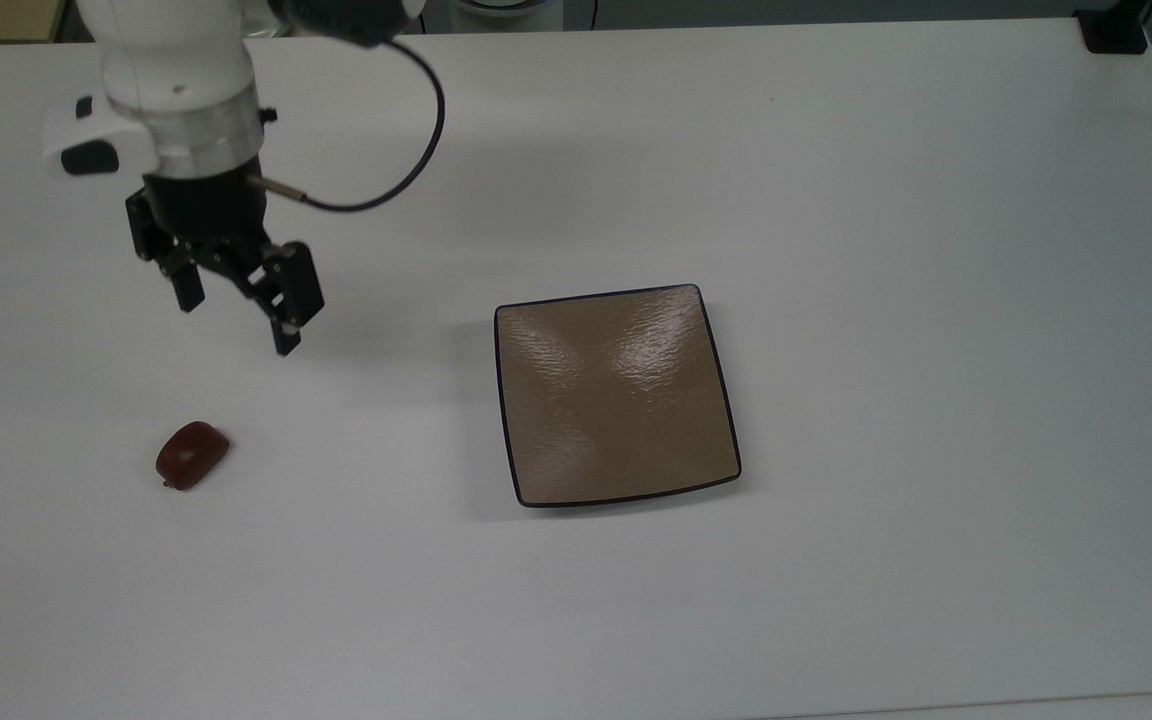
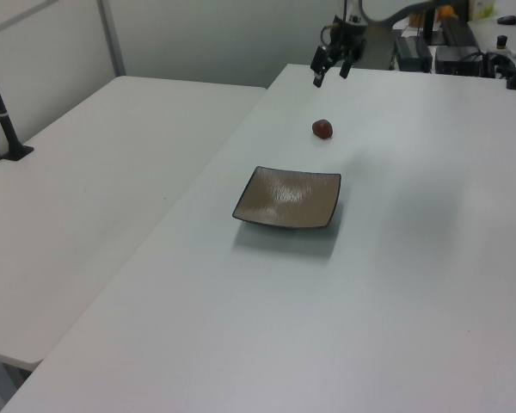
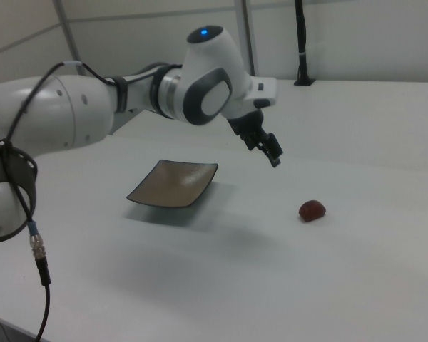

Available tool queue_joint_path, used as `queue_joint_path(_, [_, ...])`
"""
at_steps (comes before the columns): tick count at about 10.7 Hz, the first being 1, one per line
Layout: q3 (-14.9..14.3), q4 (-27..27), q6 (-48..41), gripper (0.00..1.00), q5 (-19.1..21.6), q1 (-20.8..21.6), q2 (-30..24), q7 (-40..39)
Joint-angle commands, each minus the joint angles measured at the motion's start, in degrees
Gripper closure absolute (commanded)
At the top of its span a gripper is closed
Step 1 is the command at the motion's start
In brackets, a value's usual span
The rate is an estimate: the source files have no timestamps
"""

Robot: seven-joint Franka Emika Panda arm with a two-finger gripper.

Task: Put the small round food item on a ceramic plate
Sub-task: 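Lower the open gripper around the food item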

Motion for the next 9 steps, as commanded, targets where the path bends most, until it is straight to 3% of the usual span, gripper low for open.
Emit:
queue_joint_path(1, [-0.3,0.8,5.1,0.00,-0.2,-0.6,3.8,1.2])
queue_joint_path(9, [-1.4,-0.4,22.5,0.00,-0.3,-2.5,13.7,1.9])
